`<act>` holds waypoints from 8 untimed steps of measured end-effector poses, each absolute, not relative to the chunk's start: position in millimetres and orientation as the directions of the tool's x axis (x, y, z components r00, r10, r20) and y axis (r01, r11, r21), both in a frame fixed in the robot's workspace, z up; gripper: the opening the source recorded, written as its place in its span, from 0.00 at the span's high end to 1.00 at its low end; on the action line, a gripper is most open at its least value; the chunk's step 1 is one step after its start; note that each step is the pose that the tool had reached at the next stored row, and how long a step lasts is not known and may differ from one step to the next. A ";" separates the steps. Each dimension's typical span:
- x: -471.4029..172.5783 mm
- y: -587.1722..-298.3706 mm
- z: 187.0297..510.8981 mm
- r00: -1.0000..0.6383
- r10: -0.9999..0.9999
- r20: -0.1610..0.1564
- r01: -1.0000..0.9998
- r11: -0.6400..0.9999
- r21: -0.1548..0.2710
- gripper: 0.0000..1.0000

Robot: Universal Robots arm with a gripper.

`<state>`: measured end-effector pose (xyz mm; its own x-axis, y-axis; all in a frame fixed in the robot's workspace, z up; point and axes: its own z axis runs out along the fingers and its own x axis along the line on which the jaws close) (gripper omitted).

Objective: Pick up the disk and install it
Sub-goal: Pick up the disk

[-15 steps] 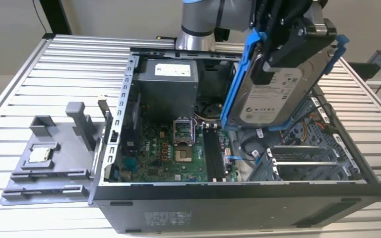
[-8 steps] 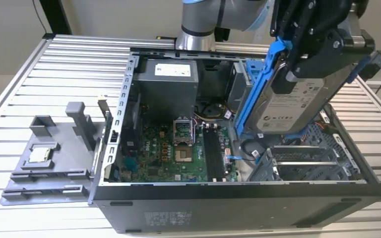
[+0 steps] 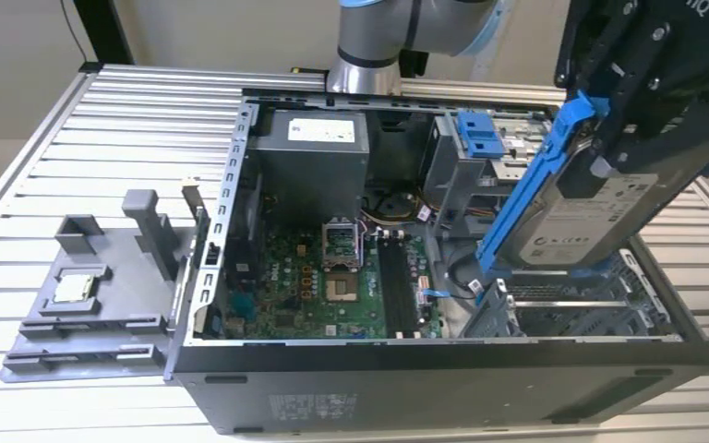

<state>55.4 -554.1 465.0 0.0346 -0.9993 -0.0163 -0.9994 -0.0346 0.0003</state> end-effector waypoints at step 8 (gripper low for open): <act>73.5 -563.0 464.9 0.034 -0.999 -0.016 -0.999 -0.034 0.000 1.00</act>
<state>73.5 -563.0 464.9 0.0344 -0.9993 -0.0163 -0.9994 -0.0344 0.0004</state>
